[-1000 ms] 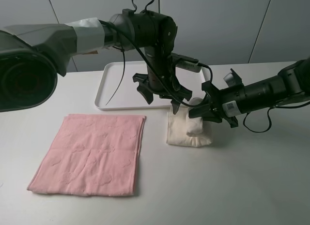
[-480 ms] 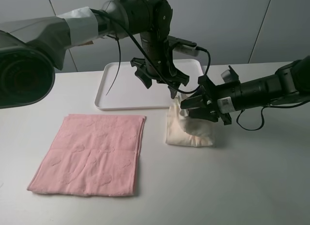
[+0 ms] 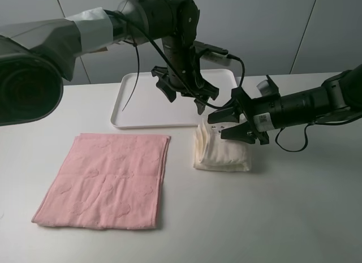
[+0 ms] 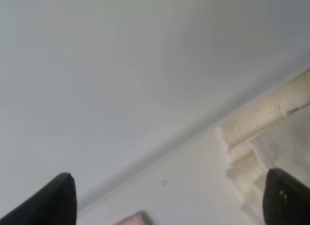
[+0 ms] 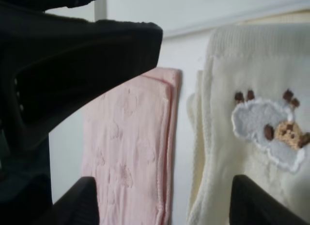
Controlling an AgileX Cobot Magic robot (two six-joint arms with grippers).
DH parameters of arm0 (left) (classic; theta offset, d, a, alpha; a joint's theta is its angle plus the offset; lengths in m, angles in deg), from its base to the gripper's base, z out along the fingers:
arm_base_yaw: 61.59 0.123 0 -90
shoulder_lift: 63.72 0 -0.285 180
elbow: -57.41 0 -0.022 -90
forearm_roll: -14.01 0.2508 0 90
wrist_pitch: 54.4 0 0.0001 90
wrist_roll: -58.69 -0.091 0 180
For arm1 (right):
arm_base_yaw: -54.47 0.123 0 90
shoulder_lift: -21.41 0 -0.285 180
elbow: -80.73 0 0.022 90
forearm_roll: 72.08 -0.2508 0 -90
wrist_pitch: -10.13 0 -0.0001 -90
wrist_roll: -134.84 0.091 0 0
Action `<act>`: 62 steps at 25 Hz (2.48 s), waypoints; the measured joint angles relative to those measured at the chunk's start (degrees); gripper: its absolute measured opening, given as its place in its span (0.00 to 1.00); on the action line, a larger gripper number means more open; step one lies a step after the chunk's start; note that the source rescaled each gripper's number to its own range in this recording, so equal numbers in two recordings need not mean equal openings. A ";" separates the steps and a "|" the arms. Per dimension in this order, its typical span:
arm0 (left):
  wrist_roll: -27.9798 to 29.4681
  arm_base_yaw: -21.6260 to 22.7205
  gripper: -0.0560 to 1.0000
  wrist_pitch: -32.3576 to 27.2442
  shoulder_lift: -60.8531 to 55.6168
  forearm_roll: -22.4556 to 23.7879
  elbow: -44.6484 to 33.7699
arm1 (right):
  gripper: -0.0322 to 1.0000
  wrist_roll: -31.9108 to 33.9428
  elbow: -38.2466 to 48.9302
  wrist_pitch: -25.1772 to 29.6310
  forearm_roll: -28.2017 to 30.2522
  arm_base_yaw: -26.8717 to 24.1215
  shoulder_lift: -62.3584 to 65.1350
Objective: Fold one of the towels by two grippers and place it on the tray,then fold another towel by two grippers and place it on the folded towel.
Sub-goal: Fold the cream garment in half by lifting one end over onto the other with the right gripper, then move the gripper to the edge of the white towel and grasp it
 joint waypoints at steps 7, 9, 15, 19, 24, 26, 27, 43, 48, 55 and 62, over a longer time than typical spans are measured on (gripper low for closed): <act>-1.35 1.21 0.98 0.00 0.00 -0.77 0.00 | 0.63 1.42 0.10 -0.30 5.40 -9.77 3.71; -2.08 1.21 0.98 0.00 0.00 -0.89 0.00 | 0.63 2.80 0.10 -2.04 8.94 -11.97 4.67; -4.54 1.72 0.98 0.00 0.00 -6.08 0.00 | 0.63 6.07 0.10 -5.85 18.64 -12.71 4.80; -5.60 2.24 0.98 0.00 0.00 -9.51 0.00 | 0.63 7.15 0.10 -5.95 19.04 -12.43 3.53; -6.51 2.37 0.98 0.00 -0.12 -9.77 0.00 | 0.63 7.41 0.10 -7.79 18.85 -9.09 1.39; -7.18 2.37 0.98 0.00 -0.51 -9.77 0.00 | 0.63 7.41 0.10 -8.79 18.54 -7.68 0.68; -7.18 2.37 0.98 0.00 -0.87 -9.77 0.00 | 0.63 7.41 0.10 -9.38 18.44 -7.23 0.44; -7.64 2.37 0.98 -0.10 -2.84 -11.09 0.00 | 0.63 7.08 0.00 -12.76 14.35 -2.66 -0.09; -7.98 2.37 0.98 -0.10 -4.52 -11.39 0.00 | 0.62 7.08 0.00 -14.04 14.35 -2.57 -0.09; -8.97 2.37 0.98 0.00 -5.72 -11.60 -1.59 | 0.62 7.02 0.00 -14.38 14.35 -2.57 -0.19; -10.24 2.37 0.98 -0.22 -6.87 -8.92 -7.60 | 0.62 7.02 0.00 -14.61 14.35 -2.41 -0.30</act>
